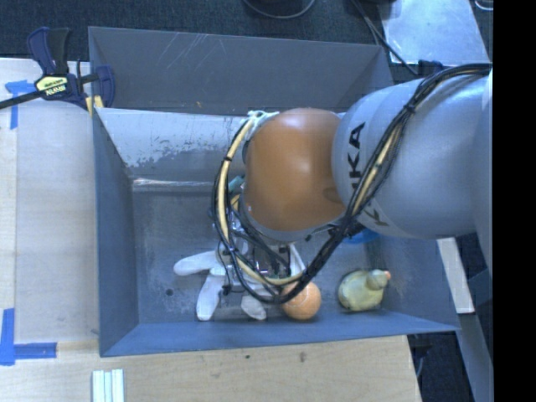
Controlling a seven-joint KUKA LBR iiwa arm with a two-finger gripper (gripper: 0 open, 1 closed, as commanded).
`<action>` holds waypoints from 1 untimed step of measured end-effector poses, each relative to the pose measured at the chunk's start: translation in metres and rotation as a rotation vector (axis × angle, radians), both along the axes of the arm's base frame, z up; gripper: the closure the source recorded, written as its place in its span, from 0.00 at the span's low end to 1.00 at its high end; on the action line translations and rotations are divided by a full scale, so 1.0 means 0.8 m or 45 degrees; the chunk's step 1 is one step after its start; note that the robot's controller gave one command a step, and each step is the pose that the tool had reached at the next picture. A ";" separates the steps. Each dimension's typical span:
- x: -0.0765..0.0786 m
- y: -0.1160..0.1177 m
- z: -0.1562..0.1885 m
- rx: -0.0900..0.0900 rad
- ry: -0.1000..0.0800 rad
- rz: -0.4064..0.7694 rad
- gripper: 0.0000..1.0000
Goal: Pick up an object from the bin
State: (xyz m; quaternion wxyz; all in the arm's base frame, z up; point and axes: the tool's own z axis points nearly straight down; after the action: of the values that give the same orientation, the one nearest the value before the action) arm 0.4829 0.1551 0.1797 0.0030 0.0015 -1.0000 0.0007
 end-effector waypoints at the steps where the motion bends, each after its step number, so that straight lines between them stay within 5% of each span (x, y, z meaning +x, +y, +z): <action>1: 0.002 -0.001 0.006 0.003 -0.011 -0.003 0.00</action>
Offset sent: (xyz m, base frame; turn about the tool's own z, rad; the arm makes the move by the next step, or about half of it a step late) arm 0.0214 0.0150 -0.0840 0.2592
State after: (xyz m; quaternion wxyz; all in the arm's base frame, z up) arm 0.4848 0.1546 0.1842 -0.0012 0.0001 -1.0000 -0.0004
